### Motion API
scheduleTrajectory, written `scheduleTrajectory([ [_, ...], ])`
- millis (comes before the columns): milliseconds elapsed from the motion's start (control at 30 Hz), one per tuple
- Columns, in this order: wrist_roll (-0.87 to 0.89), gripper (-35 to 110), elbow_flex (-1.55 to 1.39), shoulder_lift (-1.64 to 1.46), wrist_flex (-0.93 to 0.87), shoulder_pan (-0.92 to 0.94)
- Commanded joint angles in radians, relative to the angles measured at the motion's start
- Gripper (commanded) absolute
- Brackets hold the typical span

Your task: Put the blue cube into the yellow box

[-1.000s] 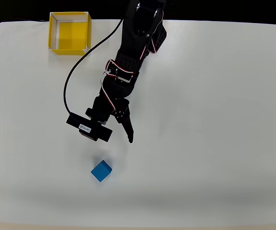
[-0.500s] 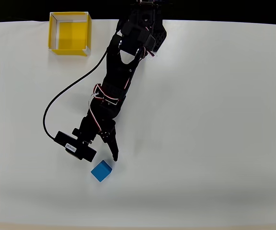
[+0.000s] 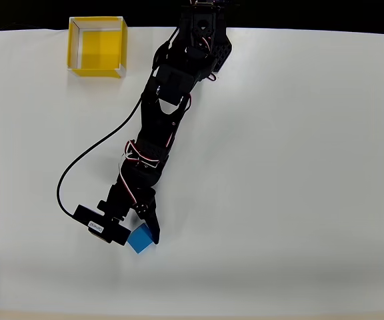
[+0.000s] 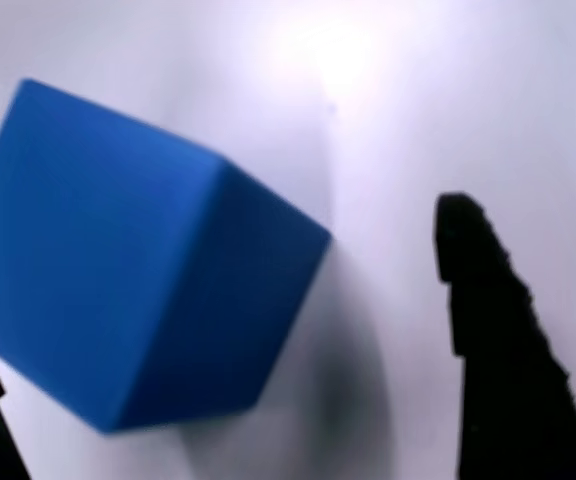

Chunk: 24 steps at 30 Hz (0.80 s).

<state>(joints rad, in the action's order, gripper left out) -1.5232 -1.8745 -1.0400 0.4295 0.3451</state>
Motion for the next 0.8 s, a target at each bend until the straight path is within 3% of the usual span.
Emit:
scheduleTrajectory([
  [0, -0.011, 50, 0.146, -0.026, 0.061, -0.008],
  [400, -0.005, 48, 0.19, 0.041, 0.086, -0.049],
  [767, -0.017, 37, 0.196, 0.063, 0.083, -0.055],
])
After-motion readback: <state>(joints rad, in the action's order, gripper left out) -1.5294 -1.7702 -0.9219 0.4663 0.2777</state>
